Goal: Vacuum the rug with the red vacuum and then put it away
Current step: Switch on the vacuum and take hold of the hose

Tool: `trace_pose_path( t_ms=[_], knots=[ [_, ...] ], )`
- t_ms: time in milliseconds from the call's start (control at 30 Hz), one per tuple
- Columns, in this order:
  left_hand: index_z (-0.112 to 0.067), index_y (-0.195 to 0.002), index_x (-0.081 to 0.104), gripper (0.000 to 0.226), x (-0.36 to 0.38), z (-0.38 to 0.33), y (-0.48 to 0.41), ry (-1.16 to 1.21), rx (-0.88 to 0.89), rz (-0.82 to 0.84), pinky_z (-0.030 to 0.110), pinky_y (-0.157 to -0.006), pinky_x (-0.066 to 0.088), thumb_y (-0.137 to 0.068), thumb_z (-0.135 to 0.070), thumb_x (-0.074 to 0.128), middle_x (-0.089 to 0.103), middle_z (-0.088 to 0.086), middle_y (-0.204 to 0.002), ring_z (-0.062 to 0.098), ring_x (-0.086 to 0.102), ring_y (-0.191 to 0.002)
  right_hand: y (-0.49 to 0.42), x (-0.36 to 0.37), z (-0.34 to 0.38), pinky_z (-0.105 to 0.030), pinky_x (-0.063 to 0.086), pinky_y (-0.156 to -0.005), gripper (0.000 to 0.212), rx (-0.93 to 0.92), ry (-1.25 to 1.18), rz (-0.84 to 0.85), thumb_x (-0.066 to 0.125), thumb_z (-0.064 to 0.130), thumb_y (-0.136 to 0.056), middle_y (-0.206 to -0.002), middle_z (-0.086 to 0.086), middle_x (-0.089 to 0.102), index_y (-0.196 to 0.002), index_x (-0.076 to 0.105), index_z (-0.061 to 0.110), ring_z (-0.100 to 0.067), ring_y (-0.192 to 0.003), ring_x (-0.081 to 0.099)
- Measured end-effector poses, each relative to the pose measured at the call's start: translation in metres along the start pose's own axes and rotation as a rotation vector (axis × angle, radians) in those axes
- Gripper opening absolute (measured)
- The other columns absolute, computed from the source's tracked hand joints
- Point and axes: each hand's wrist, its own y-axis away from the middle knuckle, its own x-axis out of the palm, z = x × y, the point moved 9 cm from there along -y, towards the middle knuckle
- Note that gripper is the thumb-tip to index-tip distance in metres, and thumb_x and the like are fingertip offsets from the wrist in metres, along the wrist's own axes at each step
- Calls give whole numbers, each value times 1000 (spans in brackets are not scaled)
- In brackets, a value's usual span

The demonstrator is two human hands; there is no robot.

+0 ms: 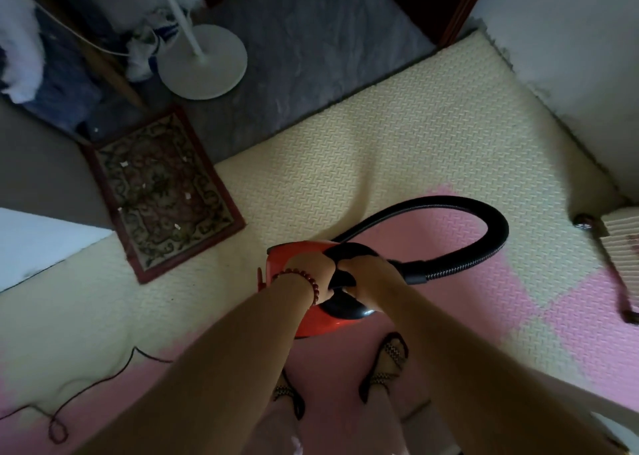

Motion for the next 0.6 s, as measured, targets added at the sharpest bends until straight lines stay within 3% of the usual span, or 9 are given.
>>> trace_pose_path(
  t_ms=[300, 600],
  knots=[
    [-9, -120, 55, 33, -30, -24, -42, 164, -147, 51, 33, -93, 46, -92, -27, 51, 60, 8, -120, 25, 57, -110, -22, -38, -49, -35, 42, -100, 44, -184, 127, 126, 54, 25, -92, -131, -3, 57, -136, 47, 24, -24, -121, 51],
    [-8, -127, 50, 38, -55, -7, -91, 292, -255, 20, 33, -98, 43, -95, -27, 46, 57, 10, -126, 27, 54, -115, -71, -81, -72, -29, 39, -97, 40, -330, 176, 161, 51, 26, -93, -130, -3, 57, -133, 51, 21, -21, -119, 52]
  ],
)
